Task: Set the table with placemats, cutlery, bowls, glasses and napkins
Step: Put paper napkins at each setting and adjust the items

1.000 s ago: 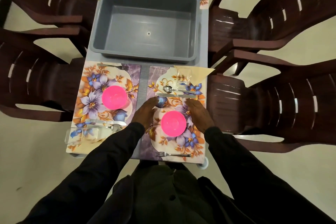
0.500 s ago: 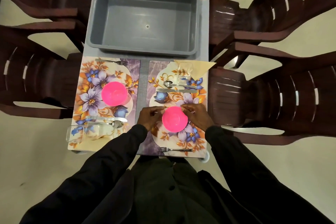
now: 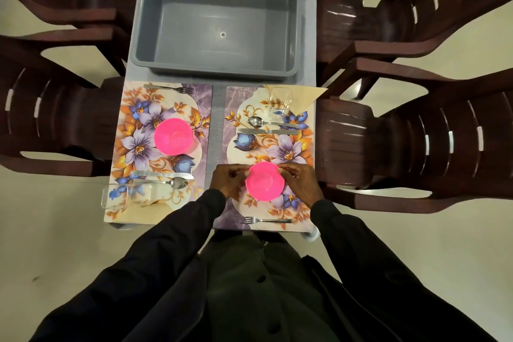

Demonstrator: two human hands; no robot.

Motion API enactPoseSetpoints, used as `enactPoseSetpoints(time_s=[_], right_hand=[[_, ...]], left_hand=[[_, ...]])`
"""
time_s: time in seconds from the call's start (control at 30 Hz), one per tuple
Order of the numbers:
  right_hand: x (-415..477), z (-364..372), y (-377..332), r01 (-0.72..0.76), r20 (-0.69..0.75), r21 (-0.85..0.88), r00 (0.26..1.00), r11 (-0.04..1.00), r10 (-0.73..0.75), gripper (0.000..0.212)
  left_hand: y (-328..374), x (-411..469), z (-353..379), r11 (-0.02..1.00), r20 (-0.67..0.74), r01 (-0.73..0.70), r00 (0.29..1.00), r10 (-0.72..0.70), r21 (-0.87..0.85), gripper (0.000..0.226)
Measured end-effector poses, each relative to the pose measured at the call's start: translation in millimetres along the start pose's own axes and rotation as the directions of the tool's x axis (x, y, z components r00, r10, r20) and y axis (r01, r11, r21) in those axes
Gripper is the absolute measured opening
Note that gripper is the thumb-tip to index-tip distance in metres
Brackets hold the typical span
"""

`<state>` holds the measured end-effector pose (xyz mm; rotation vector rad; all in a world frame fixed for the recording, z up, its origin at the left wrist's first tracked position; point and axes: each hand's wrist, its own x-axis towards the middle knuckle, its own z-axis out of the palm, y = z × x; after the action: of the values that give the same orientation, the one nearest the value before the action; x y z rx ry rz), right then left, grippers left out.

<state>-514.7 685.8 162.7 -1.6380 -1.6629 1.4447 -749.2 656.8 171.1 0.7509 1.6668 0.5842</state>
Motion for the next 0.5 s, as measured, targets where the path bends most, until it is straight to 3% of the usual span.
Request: enactPoseSetpoints(time_s=[0.1, 0.23, 0.33, 0.4, 0.5], right_hand=[[0.2, -4.8, -0.3, 0.026, 0.012, -0.038, 1.0, 0.999, -0.025, 0.021], [15.8, -13.0, 11.9, 0.069, -0.144, -0.243, 0.984, 0.968, -0.106, 0.025], [37.5, -18.2, 14.1, 0.217, -0.048, -0.438, 0.963, 0.872, -0.263, 0.042], [53.0, -19.8, 12.8, 0.323, 0.035, -0.557, 0.929, 0.765, -0.368, 0.061], [69.8, -19.6, 16.9, 0.416, 0.149, -0.636, 0.892, 0.65, -0.426, 0.073]], left_hand=[[-0.8, -1.2, -1.1, 1.0, 0.005, -0.014, 1.0, 0.014, -0.001, 0.022], [0.3, 5.9, -9.0, 0.997, -0.061, -0.073, 0.995, 0.074, 0.016, 0.023], [10.8, 14.0, -16.5, 0.978, -0.113, -0.168, 0.977, 0.183, 0.127, 0.028], [12.9, 22.4, -20.9, 0.915, -0.085, -0.298, 0.94, 0.331, 0.271, 0.035], [3.8, 40.7, -29.1, 0.704, 0.079, -0.44, 0.872, 0.483, 0.557, 0.057]])
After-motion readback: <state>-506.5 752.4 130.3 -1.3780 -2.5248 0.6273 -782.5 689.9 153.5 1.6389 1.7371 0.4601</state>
